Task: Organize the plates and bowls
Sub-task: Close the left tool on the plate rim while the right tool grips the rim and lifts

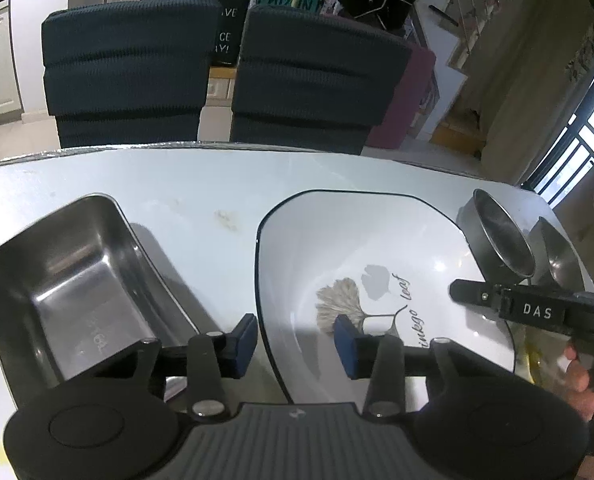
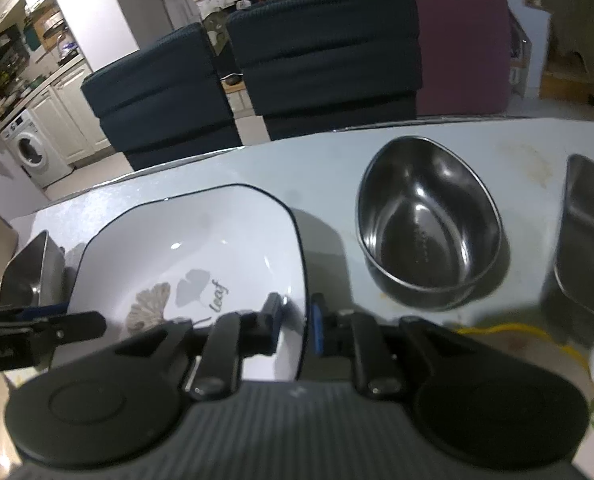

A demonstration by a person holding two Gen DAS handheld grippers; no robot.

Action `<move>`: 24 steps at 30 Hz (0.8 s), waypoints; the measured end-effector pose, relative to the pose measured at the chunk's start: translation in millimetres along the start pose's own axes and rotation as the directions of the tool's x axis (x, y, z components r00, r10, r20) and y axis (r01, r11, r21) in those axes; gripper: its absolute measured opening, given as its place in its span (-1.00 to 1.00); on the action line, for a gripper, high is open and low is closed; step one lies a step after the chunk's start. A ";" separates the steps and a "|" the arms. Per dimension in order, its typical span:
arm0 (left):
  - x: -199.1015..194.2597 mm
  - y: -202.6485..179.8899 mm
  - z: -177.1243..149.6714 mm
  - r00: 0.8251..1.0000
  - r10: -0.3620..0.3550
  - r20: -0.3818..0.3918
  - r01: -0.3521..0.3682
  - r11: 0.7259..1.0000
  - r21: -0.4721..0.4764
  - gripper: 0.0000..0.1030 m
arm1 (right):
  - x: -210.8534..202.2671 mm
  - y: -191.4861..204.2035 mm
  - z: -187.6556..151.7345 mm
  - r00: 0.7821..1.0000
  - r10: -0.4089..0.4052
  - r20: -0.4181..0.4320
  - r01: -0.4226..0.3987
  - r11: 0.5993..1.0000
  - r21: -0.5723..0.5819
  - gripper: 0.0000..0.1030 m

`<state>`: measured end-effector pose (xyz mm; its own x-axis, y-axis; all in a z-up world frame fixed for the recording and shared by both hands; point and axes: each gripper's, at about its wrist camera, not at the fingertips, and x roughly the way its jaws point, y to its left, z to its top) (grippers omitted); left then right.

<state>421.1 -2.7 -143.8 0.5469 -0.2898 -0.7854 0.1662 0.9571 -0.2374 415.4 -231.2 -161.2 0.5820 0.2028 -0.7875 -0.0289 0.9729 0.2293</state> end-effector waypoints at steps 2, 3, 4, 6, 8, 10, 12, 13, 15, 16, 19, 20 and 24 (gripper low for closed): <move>0.9 0.3 0.5 1.000 0.002 -0.002 -0.002 1.000 0.000 -0.25 | 1.5 -1.3 0.4 1.000 0.012 -0.001 -0.012 1.000 -0.004 -0.66; 1.7 -0.1 0.6 1.000 0.007 -0.001 -0.007 1.000 0.003 -0.29 | 2.6 -0.7 0.3 1.000 0.014 -0.004 -0.014 1.000 -0.015 -0.65; 2.4 -1.2 0.6 1.000 0.016 -0.003 -0.016 1.000 0.013 -0.30 | 3.5 -1.5 0.1 1.000 0.015 -0.006 -0.015 1.000 -0.023 -0.64; 4.3 -5.7 1.3 0.999 0.031 -0.009 -0.031 0.999 0.039 -0.31 | 5.7 -0.5 1.1 1.000 0.018 -0.020 -0.018 0.999 -0.034 -0.60; 6.7 -10.5 1.2 0.999 0.051 -0.017 -0.049 0.995 0.084 -0.30 | 7.3 1.6 1.7 0.999 0.017 -0.031 -0.019 0.999 -0.047 -0.53; 8.8 -13.1 1.1 0.998 0.060 -0.019 -0.058 0.993 0.100 -0.30 | 7.9 5.4 -0.2 0.999 0.013 -0.031 -0.016 0.996 -0.083 -0.45; 10.7 -14.2 1.0 0.998 0.067 -0.020 -0.064 0.992 0.107 -0.31 | 7.6 9.0 -1.6 1.000 0.007 -0.029 -0.010 0.994 -0.111 -0.43; 11.6 -15.1 0.6 0.997 0.073 -0.019 -0.070 0.991 0.113 -0.33 | 7.4 9.1 -1.4 1.000 0.006 -0.029 -0.009 0.994 -0.111 -0.43; 13.4 -17.9 -1.1 0.994 0.104 -0.018 -0.100 0.985 0.142 -0.46 | 6.7 9.3 -1.3 1.000 0.001 -0.023 -0.003 0.994 -0.110 -0.45; 13.7 -18.3 -1.5 0.994 0.105 -0.014 -0.102 0.983 0.154 -0.46 | 6.2 8.9 -1.4 1.000 -0.002 -0.020 -0.001 0.994 -0.112 -0.47; 13.7 -16.0 -0.2 0.994 0.104 -0.015 -0.101 0.984 0.145 -0.51 | 4.5 11.1 -3.1 1.000 -0.010 -0.013 0.008 0.991 -0.130 -0.48; 13.7 -15.2 -0.3 0.995 0.103 -0.011 -0.101 0.985 0.142 -0.53 | 3.8 12.2 -3.9 1.000 -0.015 -0.008 0.014 0.991 -0.135 -0.49; 12.4 -14.3 -2.1 0.995 0.104 -0.001 -0.103 0.986 0.134 -0.57 | 0.2 13.6 -5.8 1.000 -0.030 -0.002 0.030 0.991 -0.132 -0.53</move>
<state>423.7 -20.0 -151.3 0.5608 -0.1886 -0.8062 0.2175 0.9731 -0.0764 410.4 -217.4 -161.5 0.5809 0.1736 -0.7952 -0.1187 0.9846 0.1282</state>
